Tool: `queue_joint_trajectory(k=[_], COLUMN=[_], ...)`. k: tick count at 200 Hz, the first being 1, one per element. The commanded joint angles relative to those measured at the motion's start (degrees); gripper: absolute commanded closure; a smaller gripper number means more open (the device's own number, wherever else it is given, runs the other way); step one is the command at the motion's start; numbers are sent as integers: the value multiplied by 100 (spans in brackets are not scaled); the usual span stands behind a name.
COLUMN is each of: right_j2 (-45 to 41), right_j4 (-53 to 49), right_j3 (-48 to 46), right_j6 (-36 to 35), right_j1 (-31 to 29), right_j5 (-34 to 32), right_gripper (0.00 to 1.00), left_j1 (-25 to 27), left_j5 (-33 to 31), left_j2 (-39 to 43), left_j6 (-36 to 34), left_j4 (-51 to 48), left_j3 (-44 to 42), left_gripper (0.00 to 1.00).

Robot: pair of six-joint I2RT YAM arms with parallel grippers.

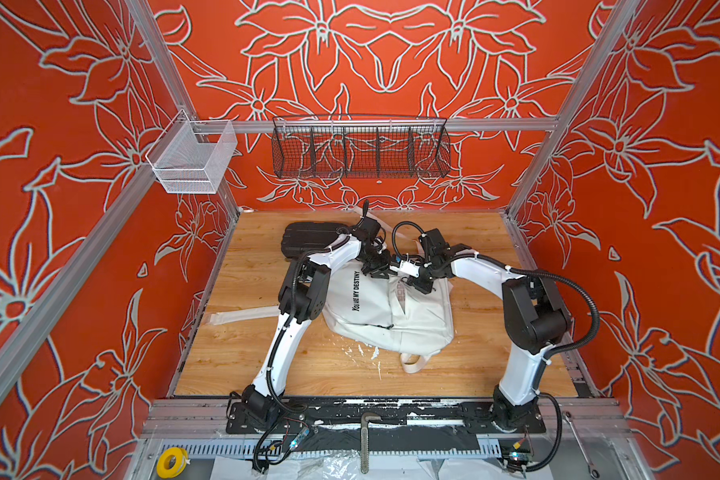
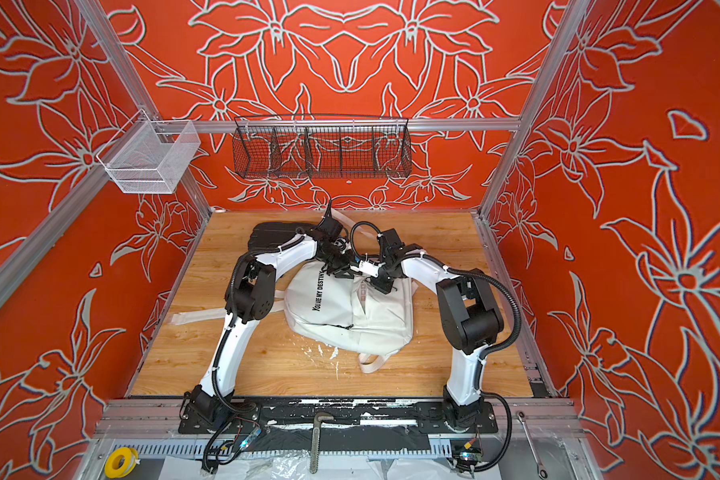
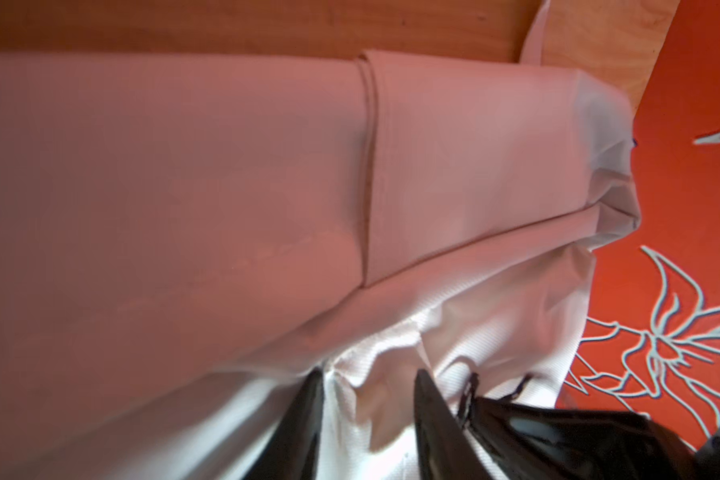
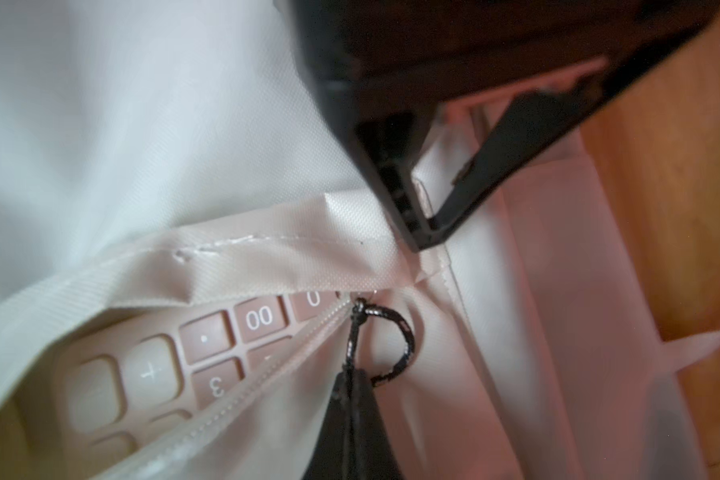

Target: Pack the student bag

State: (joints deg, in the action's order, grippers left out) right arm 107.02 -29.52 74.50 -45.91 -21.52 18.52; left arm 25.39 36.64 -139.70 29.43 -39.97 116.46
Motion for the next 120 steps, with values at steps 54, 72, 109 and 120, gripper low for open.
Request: queue_joint_trajectory(k=[54, 72, 109, 120], right_j2=[-853, -1065, -1220, -1155], right_j4=[-482, -635, -1039, -1182], right_j3=[-161, -255, -270, -196], right_j6=[43, 186, 662, 935], right_j1=[-508, -691, -852, -870], right_j5=[479, 650, 826, 864], right_gripper=[100, 100, 100, 100], left_j1=[-122, -157, -165, -165], left_j5=[261, 320, 429, 473], left_j2=[-402, -408, -474, -517], left_j6=[708, 816, 798, 756], left_j4=[707, 880, 895, 866], left_j3=[-528, -577, -339, -209], left_gripper=[73, 74, 74, 74])
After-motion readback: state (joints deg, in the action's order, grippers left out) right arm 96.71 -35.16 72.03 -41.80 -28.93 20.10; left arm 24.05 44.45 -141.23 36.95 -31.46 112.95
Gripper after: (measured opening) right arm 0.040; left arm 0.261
